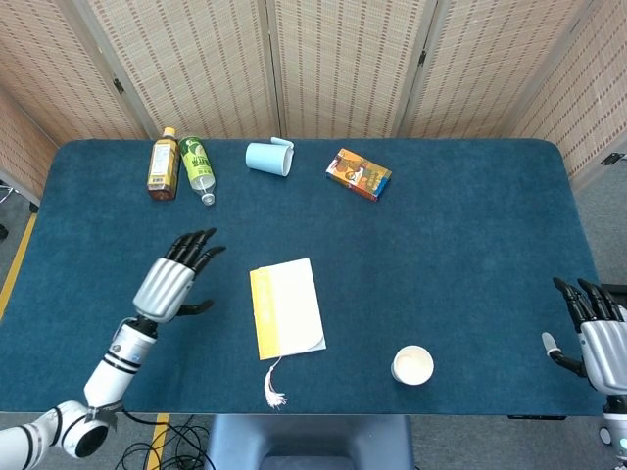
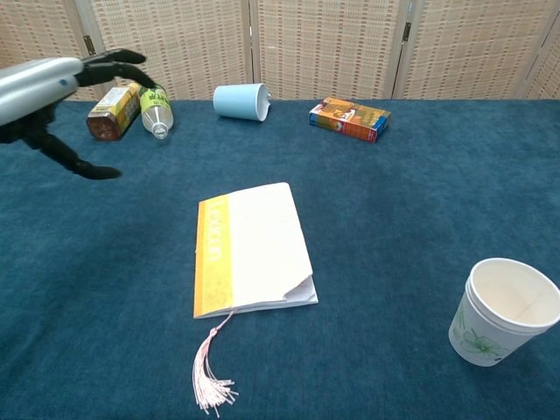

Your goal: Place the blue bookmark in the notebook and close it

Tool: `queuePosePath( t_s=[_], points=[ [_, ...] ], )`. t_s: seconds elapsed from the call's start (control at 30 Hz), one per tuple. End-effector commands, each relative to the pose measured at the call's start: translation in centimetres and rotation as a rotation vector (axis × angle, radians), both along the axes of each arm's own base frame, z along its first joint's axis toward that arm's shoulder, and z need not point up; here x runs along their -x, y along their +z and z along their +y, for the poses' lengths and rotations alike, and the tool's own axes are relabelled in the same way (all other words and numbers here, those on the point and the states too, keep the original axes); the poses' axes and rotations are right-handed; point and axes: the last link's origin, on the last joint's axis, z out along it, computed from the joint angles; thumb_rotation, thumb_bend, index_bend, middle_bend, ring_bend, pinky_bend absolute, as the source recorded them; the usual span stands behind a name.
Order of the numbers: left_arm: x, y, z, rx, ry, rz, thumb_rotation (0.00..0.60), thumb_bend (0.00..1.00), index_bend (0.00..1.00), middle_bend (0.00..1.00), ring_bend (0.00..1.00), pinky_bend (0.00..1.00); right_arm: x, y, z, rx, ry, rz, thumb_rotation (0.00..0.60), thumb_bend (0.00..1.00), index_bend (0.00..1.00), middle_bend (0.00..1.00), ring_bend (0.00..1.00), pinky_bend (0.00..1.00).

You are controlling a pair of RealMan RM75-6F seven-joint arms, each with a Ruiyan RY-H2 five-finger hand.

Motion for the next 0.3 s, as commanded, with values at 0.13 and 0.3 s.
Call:
queuePosePath(
  t_s=[0.13,0.3],
  points=[
    [5.1,4.6,-4.1,-0.127,0.274,0.036,0.600,0.17,0.18,0.02,0.00,0.12,-0.3,-0.3,-0.3,-0.030,0.042,-0.011,0.600,0.33,0.07,0.19,0.09,0.13],
    [7.5,6.0,-6.8,-0.199,0.391,0.029,0.600,0.17,0.18,0.02,0.00,0.12,-0.4,-0.5,0.1,-0.032,0.063,-0.055,0.600,0.34,0.07,0.18,0.09,0.13]
  ],
)
